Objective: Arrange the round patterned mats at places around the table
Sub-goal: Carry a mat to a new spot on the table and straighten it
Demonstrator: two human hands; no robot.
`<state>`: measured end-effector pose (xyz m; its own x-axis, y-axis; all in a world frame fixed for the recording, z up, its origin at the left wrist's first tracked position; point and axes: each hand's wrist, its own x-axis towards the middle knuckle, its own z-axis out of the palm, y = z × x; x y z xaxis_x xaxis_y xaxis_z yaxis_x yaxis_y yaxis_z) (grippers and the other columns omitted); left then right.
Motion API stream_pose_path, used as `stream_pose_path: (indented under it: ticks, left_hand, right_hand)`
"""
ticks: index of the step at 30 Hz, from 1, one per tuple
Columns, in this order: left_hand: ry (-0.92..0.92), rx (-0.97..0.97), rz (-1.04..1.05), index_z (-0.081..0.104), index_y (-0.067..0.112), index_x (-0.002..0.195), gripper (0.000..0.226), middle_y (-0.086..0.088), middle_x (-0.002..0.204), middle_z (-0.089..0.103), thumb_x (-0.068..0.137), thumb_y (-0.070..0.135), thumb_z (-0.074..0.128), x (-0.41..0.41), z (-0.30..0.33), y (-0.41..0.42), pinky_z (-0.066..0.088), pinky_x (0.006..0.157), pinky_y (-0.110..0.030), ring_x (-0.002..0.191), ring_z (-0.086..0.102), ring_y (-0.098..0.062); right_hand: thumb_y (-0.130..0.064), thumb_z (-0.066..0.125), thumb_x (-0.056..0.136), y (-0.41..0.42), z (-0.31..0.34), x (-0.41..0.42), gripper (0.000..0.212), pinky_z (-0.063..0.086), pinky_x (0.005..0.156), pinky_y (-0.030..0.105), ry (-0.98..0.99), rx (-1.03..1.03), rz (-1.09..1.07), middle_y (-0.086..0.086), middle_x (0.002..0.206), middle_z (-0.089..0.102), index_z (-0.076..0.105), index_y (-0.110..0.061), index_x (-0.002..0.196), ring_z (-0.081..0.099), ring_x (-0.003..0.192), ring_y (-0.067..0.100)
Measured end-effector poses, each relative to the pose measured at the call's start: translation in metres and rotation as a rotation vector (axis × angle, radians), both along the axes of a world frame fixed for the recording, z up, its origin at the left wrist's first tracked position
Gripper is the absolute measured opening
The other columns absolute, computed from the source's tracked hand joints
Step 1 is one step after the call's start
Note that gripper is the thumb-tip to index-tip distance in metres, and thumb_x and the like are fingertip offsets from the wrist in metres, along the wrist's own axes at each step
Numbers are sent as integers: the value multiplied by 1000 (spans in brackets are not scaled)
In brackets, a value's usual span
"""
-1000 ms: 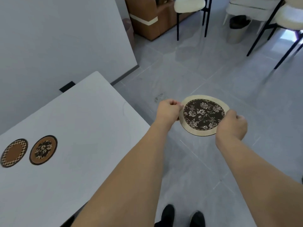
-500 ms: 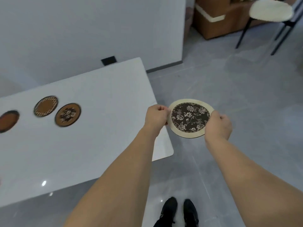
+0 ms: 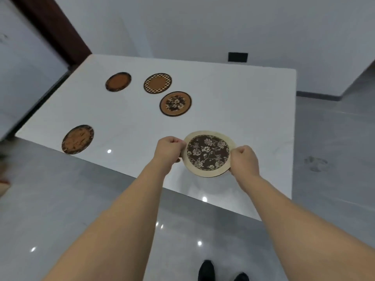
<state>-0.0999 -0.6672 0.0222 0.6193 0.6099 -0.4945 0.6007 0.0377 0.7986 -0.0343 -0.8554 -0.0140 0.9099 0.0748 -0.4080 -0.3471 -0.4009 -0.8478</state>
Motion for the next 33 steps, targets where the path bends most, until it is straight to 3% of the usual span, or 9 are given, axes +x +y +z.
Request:
stream_pose_path:
  ticks: [6, 9, 15, 20, 24, 33]
  left_hand:
    - [49, -13, 89, 60, 13, 73, 14, -4, 75, 67, 86, 11, 66, -25, -56, 74, 50, 59, -29, 61, 61, -20]
    - [77, -26, 99, 61, 10, 75, 12, -4, 70, 64, 85, 9, 67, -32, -88, 88, 49, 58, -28, 57, 57, -19]
    - [107, 27, 62, 65, 9, 68, 16, -3, 56, 59, 83, 6, 68, -32, -126, 111, 44, 41, -17, 40, 53, -9]
    - [108, 19, -63, 69, 8, 76, 8, -3, 56, 63, 83, 12, 70, -40, -132, 125, 54, 59, -28, 47, 58, -12]
    - [111, 30, -144, 69, 10, 75, 9, -1, 58, 65, 83, 12, 71, -48, -132, 130, 56, 55, -25, 47, 60, -10]
    - [39, 171, -184, 68, 10, 77, 9, -2, 61, 61, 84, 15, 69, -62, -140, 125, 50, 54, -20, 50, 59, -9]
  right_hand:
    - [-26, 51, 87, 64, -47, 9, 16, 34, 53, 27, 7, -125, 340, -4, 72, 55, 51, -18, 73, 49, 62, 12]
    - [-27, 54, 88, 80, -73, 10, 22, 33, 53, 27, 26, -168, 396, -6, 70, 53, 50, -18, 69, 47, 63, 12]
    - [-22, 58, 87, 90, -99, 10, 24, 38, 63, 29, 72, -276, 472, 3, 72, 55, 49, -15, 66, 49, 69, 21]
    - [-21, 62, 84, 91, -98, 15, 22, 40, 64, 29, 92, -310, 512, 2, 73, 56, 50, -15, 66, 51, 70, 22]
    - [-20, 66, 81, 87, -98, 11, 23, 36, 54, 26, 133, -296, 582, -4, 67, 52, 50, -17, 65, 47, 62, 14]
    - [-21, 68, 81, 85, -99, 9, 28, 35, 57, 26, 130, -315, 632, -7, 65, 49, 48, -19, 62, 45, 62, 13]
